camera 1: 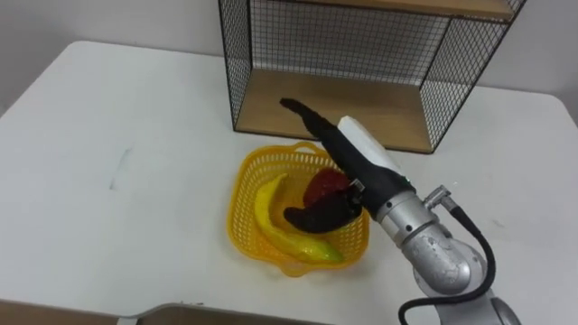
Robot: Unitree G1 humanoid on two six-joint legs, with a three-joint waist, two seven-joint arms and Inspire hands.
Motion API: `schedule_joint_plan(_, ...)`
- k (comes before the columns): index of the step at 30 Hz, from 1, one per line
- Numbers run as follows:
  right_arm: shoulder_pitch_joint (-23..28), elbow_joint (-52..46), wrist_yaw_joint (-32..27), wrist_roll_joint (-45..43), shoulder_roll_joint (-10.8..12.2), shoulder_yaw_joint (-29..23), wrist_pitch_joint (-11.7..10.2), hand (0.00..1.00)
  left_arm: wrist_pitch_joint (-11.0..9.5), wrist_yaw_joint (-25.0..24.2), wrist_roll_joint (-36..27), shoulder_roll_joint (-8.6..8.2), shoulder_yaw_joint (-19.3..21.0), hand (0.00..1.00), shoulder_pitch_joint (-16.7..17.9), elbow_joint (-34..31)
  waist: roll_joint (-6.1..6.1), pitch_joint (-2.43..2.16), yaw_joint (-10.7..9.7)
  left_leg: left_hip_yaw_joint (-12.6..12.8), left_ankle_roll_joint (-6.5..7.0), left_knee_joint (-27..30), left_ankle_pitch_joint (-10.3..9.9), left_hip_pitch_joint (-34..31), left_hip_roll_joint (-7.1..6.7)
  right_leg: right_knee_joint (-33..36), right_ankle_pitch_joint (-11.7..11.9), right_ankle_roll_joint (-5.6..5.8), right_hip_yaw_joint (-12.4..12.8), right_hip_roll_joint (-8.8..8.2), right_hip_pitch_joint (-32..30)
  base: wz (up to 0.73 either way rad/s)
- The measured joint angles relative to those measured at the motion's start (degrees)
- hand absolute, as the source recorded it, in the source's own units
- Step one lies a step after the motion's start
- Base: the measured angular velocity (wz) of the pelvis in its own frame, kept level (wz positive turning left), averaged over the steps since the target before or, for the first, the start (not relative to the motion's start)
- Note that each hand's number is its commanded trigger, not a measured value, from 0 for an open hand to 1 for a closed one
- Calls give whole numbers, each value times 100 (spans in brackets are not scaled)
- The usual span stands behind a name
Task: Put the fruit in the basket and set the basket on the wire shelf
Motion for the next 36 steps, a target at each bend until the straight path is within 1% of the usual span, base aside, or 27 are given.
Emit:
schedule_joint_plan(4,0,0,-28,125,-2,-105,-4,0,-72,143,-15,0,-5,0,45,210,-28,-18,-31,1,0,2,0,21,0,0,0,0,-2,0,25,0)
schedule_joint_plan(5,0,0,-44,310,-1,-110,-5,0,-89,199,-17,-3,-7,0,72,233,-44,-27,-83,2,0,4,0,21,-2,0,0,0,0,-2,26,0)
schedule_joint_plan(7,2,-2,-70,846,0,-154,-11,0,-107,256,-157,-10,4,0,174,289,-63,-22,-150,4,1,-1,0,47,-5,2,0,0,5,-5,43,0)
schedule_joint_plan(10,3,-2,-106,1743,0,-368,-14,0,-113,369,-411,-15,40,0,257,290,-63,-15,-167,-2,2,1,-1,45,-6,2,0,0,-4,-10,46,0)
schedule_joint_plan(12,7,-26,-257,2433,1,-622,-18,0,-185,496,-815,-8,244,0,382,341,-52,-6,-188,-12,1,5,-2,41,-5,1,0,0,-22,-6,52,2)
schedule_joint_plan(13,7,-45,-298,2594,5,-689,-26,0,-230,528,-938,-6,292,0,395,403,-41,1,-211,-15,1,13,-2,42,-4,0,0,0,-48,-6,62,7)
schedule_joint_plan(14,7,-88,-399,2813,13,-833,-85,0,-285,598,-1155,-15,430,0,464,458,-14,19,-272,-15,3,25,-5,46,-3,1,0,1,-55,-9,76,4)
schedule_joint_plan(15,8,-167,-510,3021,10,-1036,-120,0,-367,638,-1279,-18,650,0,524,525,18,40,-293,-19,3,23,-5,48,0,-1,0,0,-49,-8,74,3)
schedule_joint_plan(16,18,-219,-581,3110,7,-1158,-136,0,-401,675,-1355,-20,776,0,554,554,32,50,-296,-35,3,23,-5,44,3,-2,0,1,-48,-8,73,0)
schedule_joint_plan(18,188,-487,-943,3285,5,-1630,-281,0,-580,939,-1866,-23,1438,0,725,661,74,47,-272,-52,2,4,-4,43,-1,-9,-1,2,-79,-6,72,2)
schedule_joint_plan(19,194,-497,-1028,3305,0,-1735,-337,0,-599,1011,-2027,-24,1625,0,759,684,84,47,-275,-53,2,1,-4,45,0,-9,-1,2,-76,-5,72,0)
schedule_joint_plan(20,226,-500,-1210,3424,-24,-1979,-425,0,-641,1173,-2358,-24,2001,0,810,768,114,43,-257,-54,1,-2,-3,45,5,-14,-1,2,-60,-4,73,0)
schedule_joint_plan(21,316,-500,-1401,3442,-39,-2222,-503,0,-708,1351,-2549,-27,2439,0,887,793,140,27,-219,-53,2,-6,-3,53,7,-44,-1,1,-54,-5,91,0)
schedule_joint_plan(22,367,-499,-1502,3443,-39,-2327,-519,0,-725,1467,-2638,-23,2628,0,932,786,152,25,-206,-50,2,-16,-3,71,8,-79,-1,2,-51,-6,119,-7)
schedule_joint_plan(23,504,-499,-1724,3439,-55,-2460,-548,0,-760,1725,-2838,-20,2976,0,1017,761,194,-2,-127,-3,2,-64,-2,123,8,-86,-1,1,-7,-1,132,-11)
schedule_joint_plan(24,635,-500,-1939,3439,-57,-2564,-553,0,-775,2026,-3020,-19,3284,0,1094,648,233,-29,-112,13,2,-67,-2,134,9,-86,-1,2,11,0,132,-10)
schedule_joint_plan(25,695,-499,-2049,3443,-62,-2598,-555,0,-784,2196,-3081,-19,3417,0,1121,569,247,-37,-104,5,2,-70,-2,134,13,-84,-1,2,6,-3,130,0)
schedule_joint_plan(26,794,-497,-2231,3438,-68,-2644,-556,0,-807,2541,-3176,-23,3665,0,1165,331,271,-40,-96,-7,2,-69,-1,133,13,-86,-1,2,-1,-7,131,0)
schedule_joint_plan(27,888,-497,-2394,3403,-66,-2695,-555,0,-828,2873,-3154,-37,3935,0,1192,-71,298,-43,-67,-9,2,-60,-1,130,12,-82,-1,2,2,-6,128,0)
schedule_joint_plan(28,934,-497,-2470,3399,-67,-2737,-556,0,-855,3044,-3103,-35,4079,0,1198,-254,305,-46,-30,-11,0,-61,1,129,13,-77,-1,2,1,-6,128,0)
schedule_joint_plan(29,1040,-498,-2663,3405,-65,-2841,-569,0,-901,3416,-2981,-35,4338,0,1201,-689,309,-53,44,-22,-2,-55,2,119,7,-78,-2,3,-8,-10,128,10)
schedule_joint_plan(30,1186,-498,-2846,3407,-64,-2933,-598,0,-986,3785,-2927,-41,4491,0,1212,-1258,300,-63,63,-79,0,-54,15,102,7,-81,-3,5,-62,-26,135,14)
schedule_joint_plan(31,1265,-499,-2927,3407,-64,-2986,-615,0,-1011,3995,-2869,-46,4513,0,1231,-1563,295,-63,70,-96,2,-56,21,103,3,-84,-4,6,-75,-33,143,13)
schedule_joint_plan(32,1370,-496,-3114,3381,-61,-3040,-623,0,-1042,4382,-2688,-51,4511,0,1253,-2153,298,-65,134,-94,4,-50,22,105,-3,-84,-6,8,-66,-37,146,0)
schedule_joint_plan(33,1468,-484,-3305,3337,-36,-3076,-629,0,-1044,4724,-2388,-69,4522,0,1283,-2853,294,-65,147,-95,6,-40,22,98,-8,-82,-6,9,-53,-39,139,0)
schedule_joint_plan(34,1533,-483,-3401,3321,-22,-3104,-629,0,-1048,4887,-2218,-75,4519,0,1287,-3220,286,-64,167,-110,8,-37,24,93,-11,-83,-6,9,-65,-42,139,6)
schedule_joint_plan(36,1652,-461,-3628,3308,-26,-3128,-644,0,-1173,5449,-1727,-53,4503,0,1213,-4403,302,-65,206,-138,16,-34,29,96,-31,-80,-12,19,-104,-57,156,7)
